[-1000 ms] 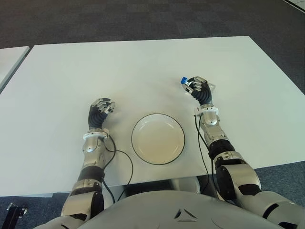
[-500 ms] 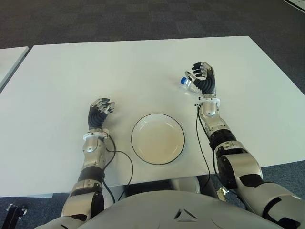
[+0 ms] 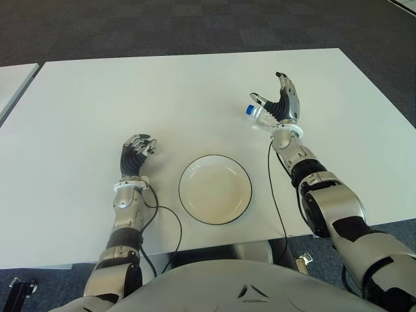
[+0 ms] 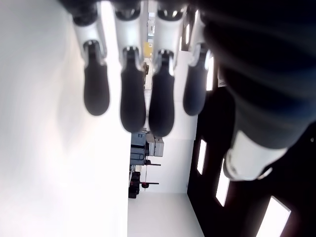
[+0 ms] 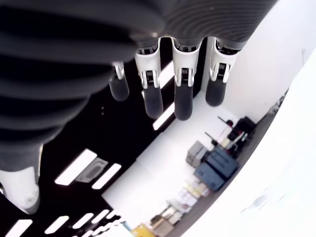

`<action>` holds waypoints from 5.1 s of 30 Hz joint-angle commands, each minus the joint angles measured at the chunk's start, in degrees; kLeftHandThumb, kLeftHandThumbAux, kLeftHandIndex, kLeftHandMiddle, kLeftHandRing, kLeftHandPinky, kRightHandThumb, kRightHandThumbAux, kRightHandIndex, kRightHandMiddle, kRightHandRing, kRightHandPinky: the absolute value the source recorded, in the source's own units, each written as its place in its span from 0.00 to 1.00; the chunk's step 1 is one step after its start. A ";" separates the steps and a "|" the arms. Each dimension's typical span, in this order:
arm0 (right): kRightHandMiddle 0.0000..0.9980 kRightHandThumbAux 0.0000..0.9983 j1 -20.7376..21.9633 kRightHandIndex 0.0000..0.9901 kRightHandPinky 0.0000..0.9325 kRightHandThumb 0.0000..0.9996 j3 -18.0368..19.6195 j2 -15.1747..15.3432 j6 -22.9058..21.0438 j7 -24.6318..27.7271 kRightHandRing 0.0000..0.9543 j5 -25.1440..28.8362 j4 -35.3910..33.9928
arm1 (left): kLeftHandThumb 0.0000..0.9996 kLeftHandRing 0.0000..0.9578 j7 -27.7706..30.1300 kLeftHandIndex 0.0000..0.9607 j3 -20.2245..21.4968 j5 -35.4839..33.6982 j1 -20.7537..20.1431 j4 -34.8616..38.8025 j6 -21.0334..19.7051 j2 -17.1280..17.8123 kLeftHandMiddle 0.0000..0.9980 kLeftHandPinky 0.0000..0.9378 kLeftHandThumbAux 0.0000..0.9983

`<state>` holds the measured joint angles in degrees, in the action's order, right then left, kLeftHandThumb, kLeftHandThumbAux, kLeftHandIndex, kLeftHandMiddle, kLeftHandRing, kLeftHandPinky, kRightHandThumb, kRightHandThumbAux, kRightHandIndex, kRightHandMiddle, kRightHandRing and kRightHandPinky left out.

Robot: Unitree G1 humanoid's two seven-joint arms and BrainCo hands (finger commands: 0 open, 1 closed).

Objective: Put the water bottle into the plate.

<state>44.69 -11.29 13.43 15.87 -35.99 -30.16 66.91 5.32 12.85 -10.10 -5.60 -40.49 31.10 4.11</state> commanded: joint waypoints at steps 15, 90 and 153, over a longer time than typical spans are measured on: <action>0.00 0.21 5.41 0.00 0.00 0.58 -4.57 0.45 -16.71 13.30 0.00 -0.45 10.23 | 0.71 0.59 0.96 0.45 0.16 -0.44 2.19 -2.93 -0.59 -0.67 0.59 0.59 0.71; 0.44 0.69 -0.97 0.43 0.61 0.81 -19.06 -2.71 -30.62 24.68 0.55 -10.45 13.09 | 0.71 0.60 -0.09 0.45 0.39 -0.04 2.68 -0.93 -2.15 -0.49 0.59 0.60 0.71; 0.73 0.73 2.64 0.44 0.79 0.70 28.13 -7.13 -11.37 16.66 0.76 28.96 8.77 | 0.71 0.61 -0.37 0.45 0.38 0.03 2.72 -0.90 -2.27 -1.01 0.60 0.59 0.71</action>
<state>48.20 16.87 8.12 2.53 -20.96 -2.16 75.09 5.75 13.18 -10.35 -4.70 -39.37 30.95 3.94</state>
